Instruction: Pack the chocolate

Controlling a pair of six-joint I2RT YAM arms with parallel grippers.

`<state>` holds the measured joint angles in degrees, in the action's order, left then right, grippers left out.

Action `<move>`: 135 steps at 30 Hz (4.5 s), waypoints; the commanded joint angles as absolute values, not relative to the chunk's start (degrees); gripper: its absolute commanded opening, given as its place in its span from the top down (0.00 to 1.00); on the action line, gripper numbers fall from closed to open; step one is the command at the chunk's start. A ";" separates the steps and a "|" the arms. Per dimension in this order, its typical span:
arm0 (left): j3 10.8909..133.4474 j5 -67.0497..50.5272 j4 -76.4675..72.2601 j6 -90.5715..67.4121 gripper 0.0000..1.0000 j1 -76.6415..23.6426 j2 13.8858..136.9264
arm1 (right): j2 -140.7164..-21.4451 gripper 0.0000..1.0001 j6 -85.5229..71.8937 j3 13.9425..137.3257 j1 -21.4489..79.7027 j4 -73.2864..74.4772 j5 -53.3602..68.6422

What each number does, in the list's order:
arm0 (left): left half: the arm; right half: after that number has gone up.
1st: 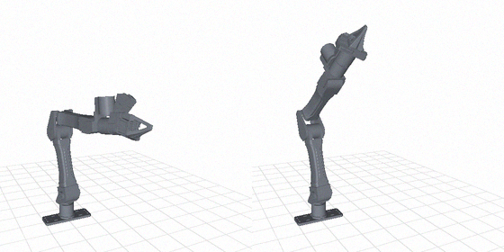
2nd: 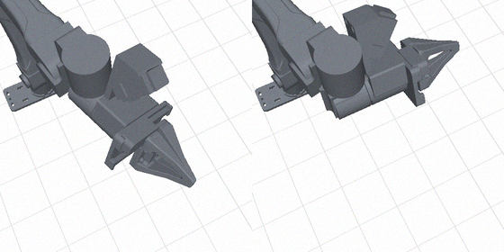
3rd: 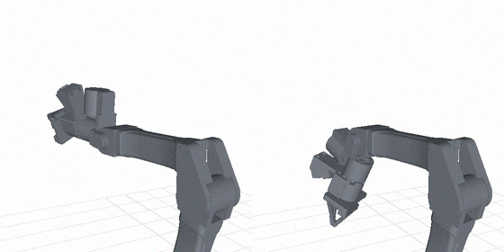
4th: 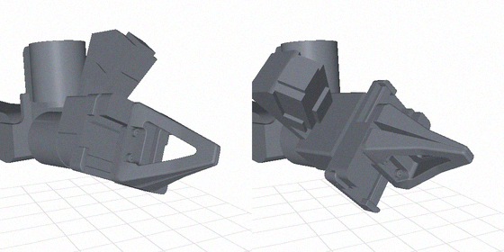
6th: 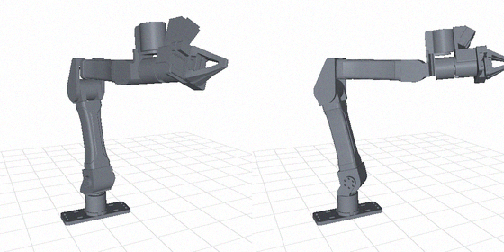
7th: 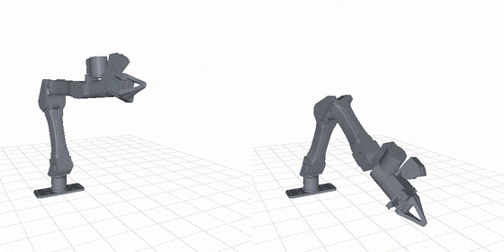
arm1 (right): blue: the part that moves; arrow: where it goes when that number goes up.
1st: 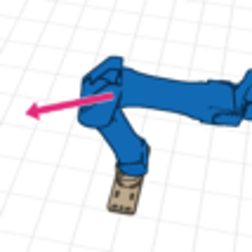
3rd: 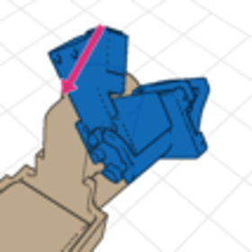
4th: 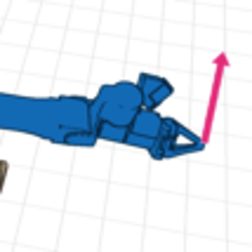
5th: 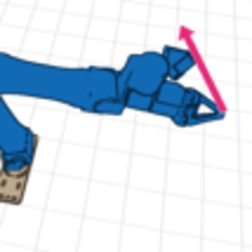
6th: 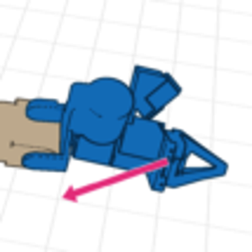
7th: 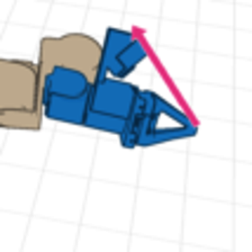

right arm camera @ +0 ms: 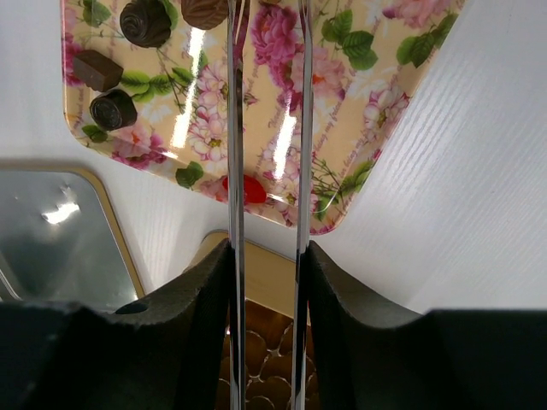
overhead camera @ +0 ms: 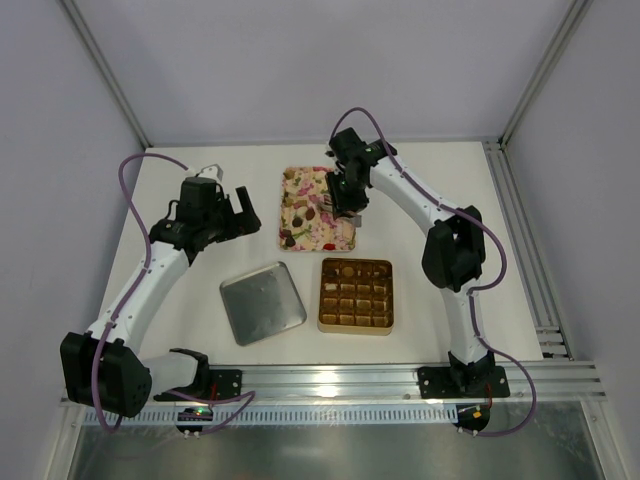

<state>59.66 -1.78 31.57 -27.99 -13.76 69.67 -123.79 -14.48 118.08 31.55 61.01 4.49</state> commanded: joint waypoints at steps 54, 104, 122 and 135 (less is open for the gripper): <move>61.26 -2.02 31.11 -27.25 0.00 -13.71 69.61 | -120.50 0.64 -10.99 123.14 31.38 65.04 0.79; 61.26 -1.84 31.11 -27.16 0.00 -13.71 69.70 | -80.34 0.64 -13.27 83.07 31.29 58.89 7.03; 61.35 -2.02 31.11 -27.25 0.00 -13.62 69.87 | -66.27 0.64 -20.39 67.51 41.22 58.80 6.33; 61.26 -1.85 31.11 -27.16 0.00 -13.62 69.79 | -65.65 0.64 -22.32 65.13 43.95 57.57 5.89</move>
